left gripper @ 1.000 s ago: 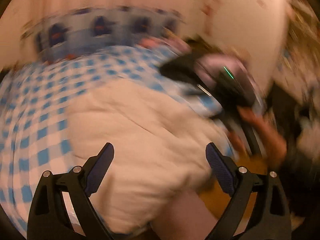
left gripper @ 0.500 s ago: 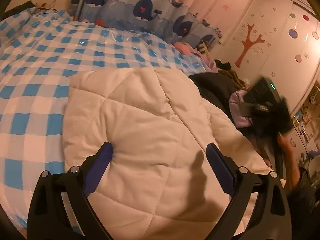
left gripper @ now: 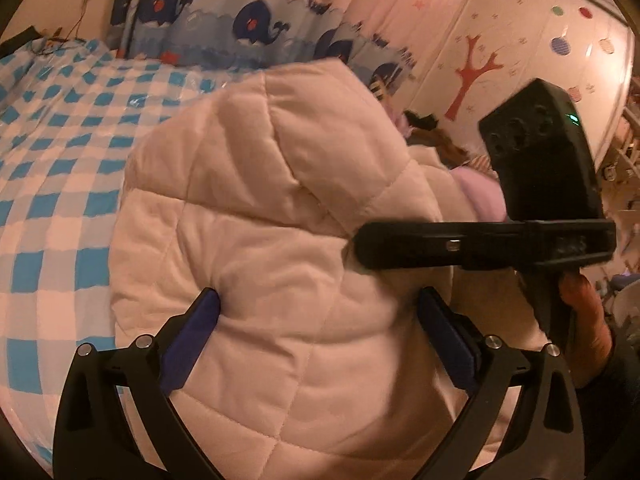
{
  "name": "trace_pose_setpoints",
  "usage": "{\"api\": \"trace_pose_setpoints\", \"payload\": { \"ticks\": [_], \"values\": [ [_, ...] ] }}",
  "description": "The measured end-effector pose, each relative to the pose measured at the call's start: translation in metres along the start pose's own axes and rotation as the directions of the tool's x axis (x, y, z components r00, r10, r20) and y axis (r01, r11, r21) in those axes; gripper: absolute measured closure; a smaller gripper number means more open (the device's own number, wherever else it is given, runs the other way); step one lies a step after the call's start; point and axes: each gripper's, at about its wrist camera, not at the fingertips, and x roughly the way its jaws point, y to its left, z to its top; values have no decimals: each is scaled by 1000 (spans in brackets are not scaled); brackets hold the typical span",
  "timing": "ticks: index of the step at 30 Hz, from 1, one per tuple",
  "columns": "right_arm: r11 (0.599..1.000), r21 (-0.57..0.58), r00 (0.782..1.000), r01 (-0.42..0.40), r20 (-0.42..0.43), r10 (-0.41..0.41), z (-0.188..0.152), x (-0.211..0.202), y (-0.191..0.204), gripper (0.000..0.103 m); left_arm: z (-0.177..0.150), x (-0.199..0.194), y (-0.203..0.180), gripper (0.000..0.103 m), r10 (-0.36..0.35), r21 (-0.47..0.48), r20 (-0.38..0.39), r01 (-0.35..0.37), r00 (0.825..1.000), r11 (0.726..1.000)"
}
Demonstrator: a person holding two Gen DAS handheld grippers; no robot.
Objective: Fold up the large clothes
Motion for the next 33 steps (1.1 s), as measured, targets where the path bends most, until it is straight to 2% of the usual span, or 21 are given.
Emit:
{"api": "trace_pose_setpoints", "payload": {
  "ticks": [2,4,7,9,10,11,14,16,17,18,19,20,21,23,24,26,27,28,30,31,33],
  "values": [
    [1000,-2,998,-23,56,23,-1,-26,5,67,6,-11,-19,9,-37,41,32,35,999,999],
    [999,28,994,-37,105,34,-12,-49,-10,67,8,-10,-41,9,-44,101,34,40,998,994],
    [982,188,991,-17,132,-8,-42,-57,-74,66,4,22,-68,9,-43,173,-45,50,998,984],
    [935,355,993,2,108,-43,-75,-41,-134,43,-7,68,-78,9,22,212,-180,17,983,977],
    [897,440,995,-32,95,-11,-95,-29,-162,39,-11,82,-80,9,44,227,-206,4,978,974],
    [870,487,992,-83,125,25,-108,-26,-174,39,-12,89,-81,8,50,232,-218,2,975,973],
    [874,480,987,-74,159,-3,-112,-40,-169,37,-12,95,-84,8,75,259,-238,-12,968,966],
    [889,456,980,39,158,-124,-105,-62,-153,37,-11,94,-79,8,73,252,-238,-10,968,968],
    [887,443,959,130,170,-225,-99,-77,-143,36,-11,94,-77,8,70,246,-237,-9,969,969],
    [882,438,940,174,195,-281,-95,-88,-137,35,-9,93,-74,8,64,240,-236,-6,970,971],
    [887,428,928,171,233,-292,-88,-97,-129,35,-9,92,-73,8,56,234,-232,0,971,972],
    [903,411,920,129,290,-264,-77,-105,-116,30,-9,90,-73,8,51,231,-227,3,972,973],
    [911,397,916,110,315,-247,-69,-106,-105,22,-10,88,-77,8,50,232,-225,4,973,973],
    [921,371,914,122,320,-249,-46,-95,-87,17,-8,81,-79,8,39,224,-220,11,975,975],
    [916,367,918,162,284,-276,-36,-78,-81,17,-5,73,-78,8,20,207,-213,25,977,978],
    [881,377,900,285,212,-381,-29,-50,-81,17,0,53,-74,8,-7,174,-175,37,985,984],
    [844,380,867,380,172,-468,-34,-32,-88,17,3,35,-68,8,-8,147,-117,25,993,989],
    [812,395,844,430,143,-516,-47,-19,-98,17,5,25,-63,8,0,129,-81,10,997,992],
    [802,470,859,368,159,-487,-80,-4,-129,11,12,11,-40,8,42,60,-14,-41,999,997],
    [802,489,859,344,180,-478,-90,-2,-139,11,14,12,-30,8,55,36,-12,-55,998,998],
    [800,500,848,331,214,-484,-99,1,-146,9,14,30,-6,8,76,-23,-72,-78,995,997]
  ]
}}
